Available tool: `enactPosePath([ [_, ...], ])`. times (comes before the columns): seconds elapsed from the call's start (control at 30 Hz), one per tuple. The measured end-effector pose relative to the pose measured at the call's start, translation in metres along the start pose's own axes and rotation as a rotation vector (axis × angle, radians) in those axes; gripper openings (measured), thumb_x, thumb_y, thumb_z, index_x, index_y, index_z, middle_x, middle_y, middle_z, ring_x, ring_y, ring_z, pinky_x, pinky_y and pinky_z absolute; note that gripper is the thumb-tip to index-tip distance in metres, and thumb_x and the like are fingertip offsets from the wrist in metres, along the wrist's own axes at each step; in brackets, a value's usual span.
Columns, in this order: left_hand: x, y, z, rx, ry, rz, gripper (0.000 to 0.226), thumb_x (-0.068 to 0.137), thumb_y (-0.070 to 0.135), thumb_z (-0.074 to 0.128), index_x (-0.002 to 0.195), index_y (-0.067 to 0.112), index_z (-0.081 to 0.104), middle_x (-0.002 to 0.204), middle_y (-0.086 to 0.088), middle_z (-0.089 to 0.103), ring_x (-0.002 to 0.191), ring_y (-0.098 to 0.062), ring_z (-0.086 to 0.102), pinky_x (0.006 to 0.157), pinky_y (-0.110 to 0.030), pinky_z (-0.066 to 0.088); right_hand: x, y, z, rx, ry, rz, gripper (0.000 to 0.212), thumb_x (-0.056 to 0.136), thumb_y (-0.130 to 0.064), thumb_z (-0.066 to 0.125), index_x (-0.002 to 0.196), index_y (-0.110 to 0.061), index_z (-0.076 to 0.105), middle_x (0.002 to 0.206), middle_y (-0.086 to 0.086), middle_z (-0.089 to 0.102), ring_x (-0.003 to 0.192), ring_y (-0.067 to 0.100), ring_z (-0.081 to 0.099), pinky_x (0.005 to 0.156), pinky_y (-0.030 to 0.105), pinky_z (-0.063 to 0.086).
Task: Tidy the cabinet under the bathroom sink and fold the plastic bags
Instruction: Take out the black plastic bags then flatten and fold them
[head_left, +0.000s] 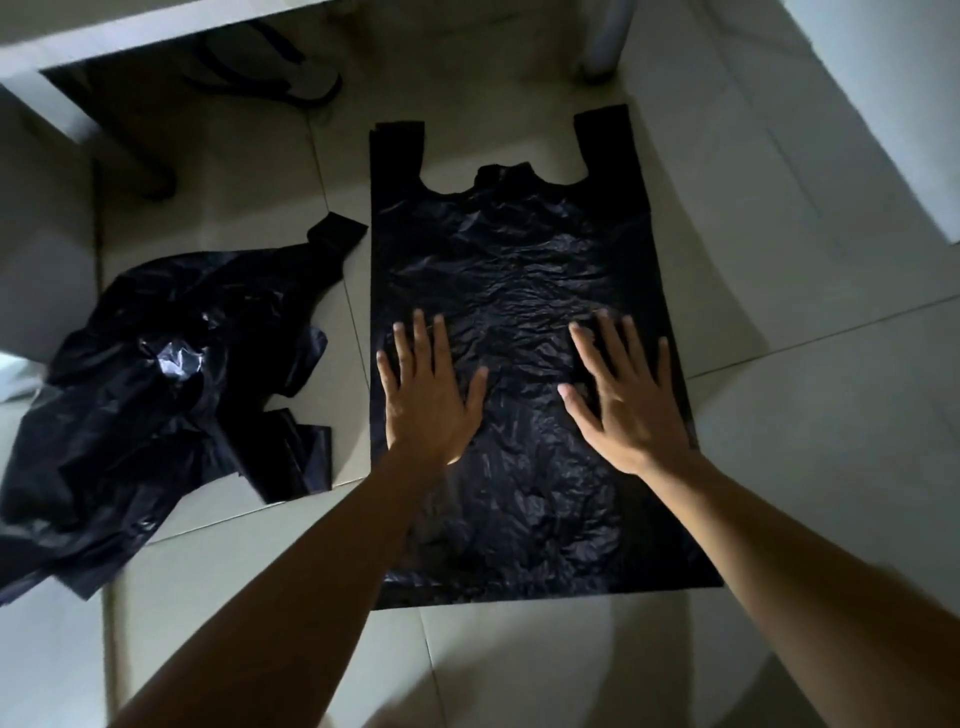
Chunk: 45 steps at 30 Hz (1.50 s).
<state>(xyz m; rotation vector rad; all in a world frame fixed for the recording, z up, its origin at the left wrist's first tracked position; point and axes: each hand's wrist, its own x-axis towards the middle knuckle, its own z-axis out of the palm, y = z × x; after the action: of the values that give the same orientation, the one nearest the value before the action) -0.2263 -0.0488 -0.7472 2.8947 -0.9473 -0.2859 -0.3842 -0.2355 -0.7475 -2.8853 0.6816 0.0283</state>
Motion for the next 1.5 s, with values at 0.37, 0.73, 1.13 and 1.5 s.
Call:
enactPosePath([
  [0.37,-0.006,-0.007,0.011,0.016,0.055,0.003,0.079,0.098,0.063,0.017,0.158,0.015,-0.004,0.165,-0.015,-0.007,0.152,-0.031,-0.005,0.121,-0.056,0.006,-0.009,0.022,0.004,-0.004,-0.065,-0.017,0.070,0.099,-0.062,0.029,0.158,-0.040,-0.001,0.168,-0.001,-0.006,0.155,0.023,-0.005,0.121,0.058,0.010],
  [0.73,-0.001,-0.031,-0.050,-0.236,-0.028,0.134,0.074,0.093,0.037,0.052,0.156,0.011,0.022,0.161,-0.018,0.019,0.148,-0.033,0.021,0.119,-0.050,0.022,0.013,-0.005,-0.025,-0.068,-0.211,0.167,0.073,0.090,-0.047,0.049,0.154,-0.030,0.018,0.165,0.008,0.013,0.152,0.030,0.012,0.117,0.066,0.011],
  [1.13,-0.053,-0.230,-0.172,-0.071,-0.013,-0.553,0.077,0.080,0.050,0.071,0.140,0.016,0.038,0.142,-0.015,0.039,0.127,-0.038,0.043,0.100,-0.051,0.042,0.072,-0.242,-0.068,0.552,-0.593,-0.124,0.071,0.072,-0.065,0.075,0.129,-0.027,0.055,0.124,-0.003,0.064,0.108,0.017,0.063,0.089,0.030,0.051],
  [1.5,-0.088,-0.268,-0.162,-0.111,0.302,-0.584,0.021,0.097,0.027,0.054,0.101,0.013,0.069,0.095,-0.016,0.072,0.088,-0.039,0.070,0.075,-0.042,0.056,0.051,-0.323,-0.013,0.574,-0.447,0.020,0.023,0.088,-0.043,0.063,0.092,-0.021,0.060,0.097,0.004,0.070,0.092,0.026,0.067,0.079,0.035,0.054],
])
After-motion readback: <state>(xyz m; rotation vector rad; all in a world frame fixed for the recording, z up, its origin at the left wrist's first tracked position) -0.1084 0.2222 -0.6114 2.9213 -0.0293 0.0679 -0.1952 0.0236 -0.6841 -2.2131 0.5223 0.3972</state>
